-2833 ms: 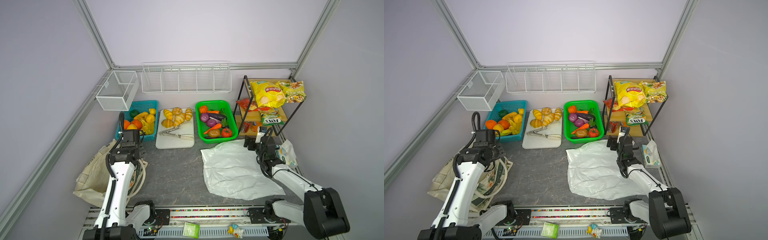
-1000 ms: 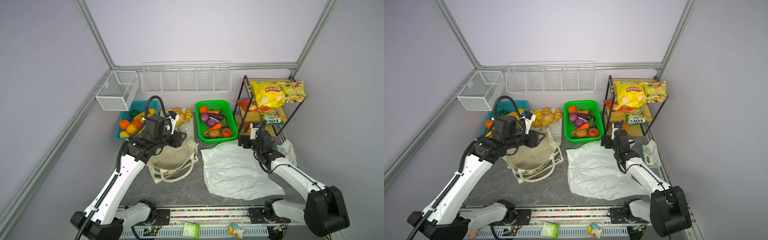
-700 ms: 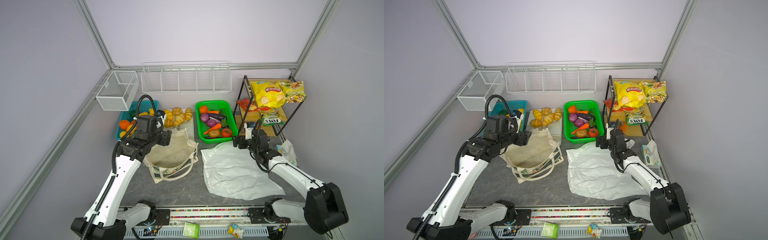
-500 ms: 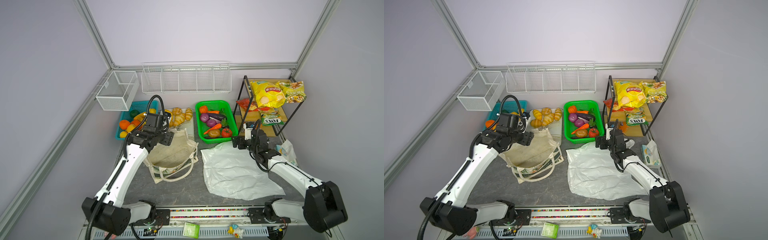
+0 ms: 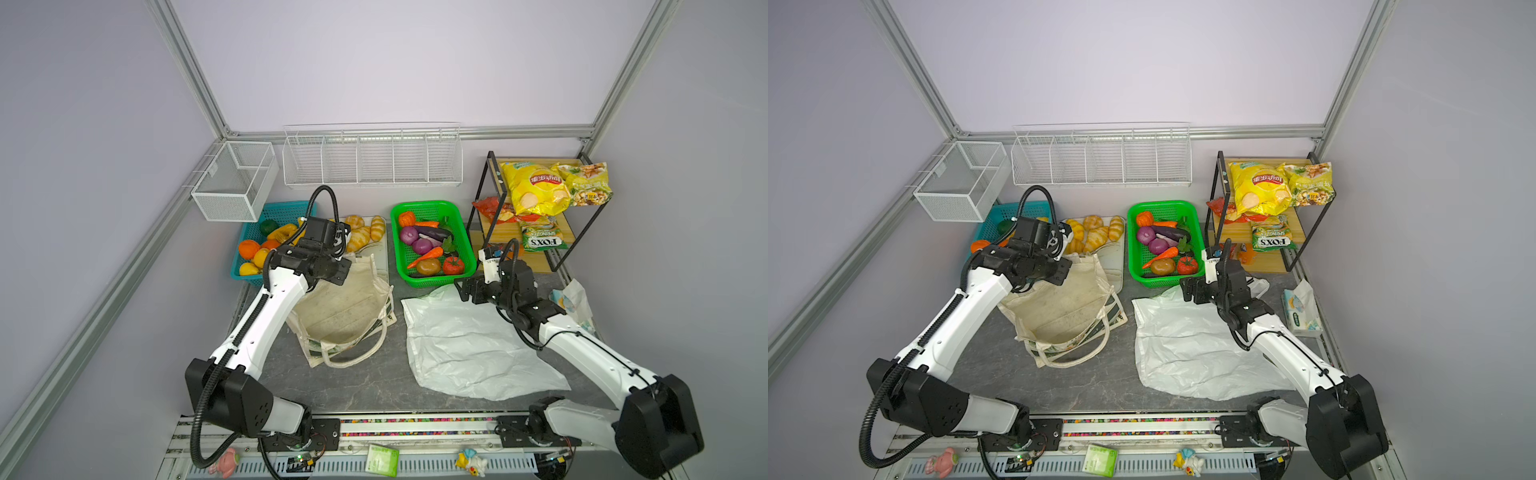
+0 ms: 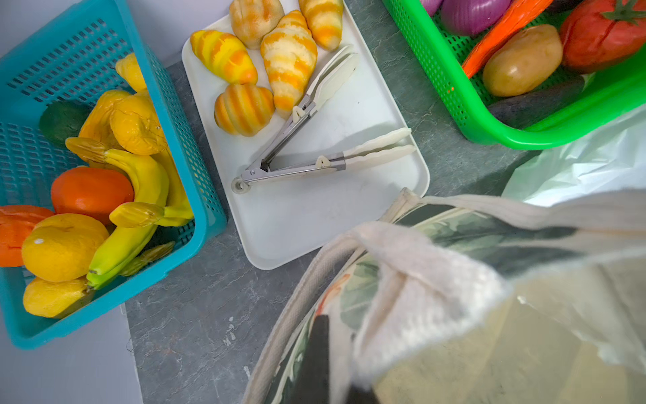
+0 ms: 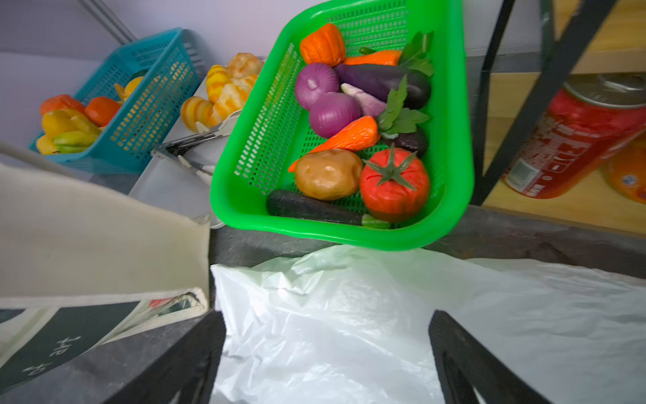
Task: Place the mixed food into the grocery bags and tie them
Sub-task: 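Lift the tote bag upright with the left gripper while the right gripper approaches, then grasp the tote bag's opposite rim with the right gripper and spread it open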
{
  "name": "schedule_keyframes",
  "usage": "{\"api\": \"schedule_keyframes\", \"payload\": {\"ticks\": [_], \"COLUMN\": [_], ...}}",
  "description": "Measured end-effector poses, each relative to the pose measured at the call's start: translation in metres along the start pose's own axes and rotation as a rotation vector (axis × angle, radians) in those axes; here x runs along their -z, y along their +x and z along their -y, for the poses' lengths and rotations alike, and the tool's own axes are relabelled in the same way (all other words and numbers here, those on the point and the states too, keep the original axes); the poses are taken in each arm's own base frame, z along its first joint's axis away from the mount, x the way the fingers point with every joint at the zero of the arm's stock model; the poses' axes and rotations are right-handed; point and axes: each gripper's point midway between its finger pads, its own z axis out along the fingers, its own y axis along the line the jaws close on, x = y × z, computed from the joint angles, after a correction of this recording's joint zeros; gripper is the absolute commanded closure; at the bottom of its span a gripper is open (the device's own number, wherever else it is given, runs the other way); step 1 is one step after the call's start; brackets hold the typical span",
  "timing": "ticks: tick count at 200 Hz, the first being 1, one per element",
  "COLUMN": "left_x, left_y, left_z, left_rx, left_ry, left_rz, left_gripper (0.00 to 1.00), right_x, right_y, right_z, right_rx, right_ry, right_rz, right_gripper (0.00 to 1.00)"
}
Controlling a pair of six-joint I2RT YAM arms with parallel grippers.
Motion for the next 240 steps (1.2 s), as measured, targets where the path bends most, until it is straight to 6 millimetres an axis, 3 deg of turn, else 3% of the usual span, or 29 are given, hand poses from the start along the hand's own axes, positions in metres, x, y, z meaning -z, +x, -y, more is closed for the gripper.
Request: {"api": "schedule_keyframes", "payload": {"ticks": [39, 64, 123, 155, 188, 215, 240], "left_x": [0.021, 0.023, 0.011, 0.009, 0.009, 0.009, 0.014], "left_y": [-0.008, -0.012, -0.006, -0.007, -0.006, -0.003, 0.002], "left_z": [0.019, 0.033, 0.052, 0.056, 0.059, 0.06, 0.063], "left_rx": [0.215, 0.353, 0.526, 0.542, 0.538, 0.509, 0.455], "left_ry": [0.12, 0.208, 0.324, 0.35, 0.365, 0.366, 0.376], "left_rz": [0.057, 0.069, 0.034, 0.034, 0.03, 0.02, -0.001], "left_gripper": [1.0, 1.0, 1.0, 1.0, 1.0, 0.99, 0.95], "right_x": [0.008, 0.014, 0.038, 0.028, -0.006, -0.023, -0.026], "right_y": [-0.022, -0.032, -0.001, 0.012, 0.007, 0.004, -0.002], "right_z": [-0.045, -0.078, -0.161, -0.184, -0.187, -0.183, -0.171], "right_rx": [0.066, 0.108, 0.213, 0.258, 0.291, 0.303, 0.352], "right_ry": [-0.135, -0.247, -0.529, -0.53, -0.418, -0.343, -0.265], "right_rz": [-0.04, -0.077, -0.189, -0.211, -0.207, -0.208, -0.203], "right_gripper": [0.05, 0.05, 0.05, 0.01, 0.14, 0.43, 0.64]}}
